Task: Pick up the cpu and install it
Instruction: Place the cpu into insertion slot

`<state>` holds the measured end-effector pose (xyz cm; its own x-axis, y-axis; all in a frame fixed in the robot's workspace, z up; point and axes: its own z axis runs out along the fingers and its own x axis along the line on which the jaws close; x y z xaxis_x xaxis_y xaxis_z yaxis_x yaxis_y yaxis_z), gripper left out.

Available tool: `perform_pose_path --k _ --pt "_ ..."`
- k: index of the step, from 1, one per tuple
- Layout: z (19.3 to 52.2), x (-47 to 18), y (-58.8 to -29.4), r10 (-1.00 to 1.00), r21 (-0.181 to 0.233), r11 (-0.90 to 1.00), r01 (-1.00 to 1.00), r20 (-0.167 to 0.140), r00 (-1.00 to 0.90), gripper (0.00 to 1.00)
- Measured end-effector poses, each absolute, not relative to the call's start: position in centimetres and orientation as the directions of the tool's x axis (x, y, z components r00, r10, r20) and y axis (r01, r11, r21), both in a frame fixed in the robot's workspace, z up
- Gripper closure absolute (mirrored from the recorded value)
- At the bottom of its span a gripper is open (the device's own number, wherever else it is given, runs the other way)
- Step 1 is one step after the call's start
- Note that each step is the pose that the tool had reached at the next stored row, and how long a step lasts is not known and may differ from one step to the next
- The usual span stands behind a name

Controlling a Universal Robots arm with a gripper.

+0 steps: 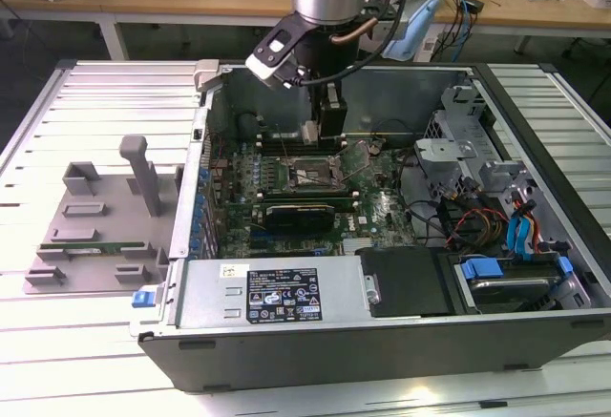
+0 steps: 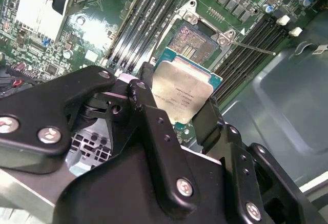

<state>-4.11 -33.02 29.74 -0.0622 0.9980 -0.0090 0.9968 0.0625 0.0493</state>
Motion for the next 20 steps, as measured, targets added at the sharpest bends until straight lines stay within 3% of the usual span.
perform_pose_path --k 20 --pt "27.9 -4.1 -33.0 0.998 0.049 0.063 0.997 -0.009 -0.062 0.45"
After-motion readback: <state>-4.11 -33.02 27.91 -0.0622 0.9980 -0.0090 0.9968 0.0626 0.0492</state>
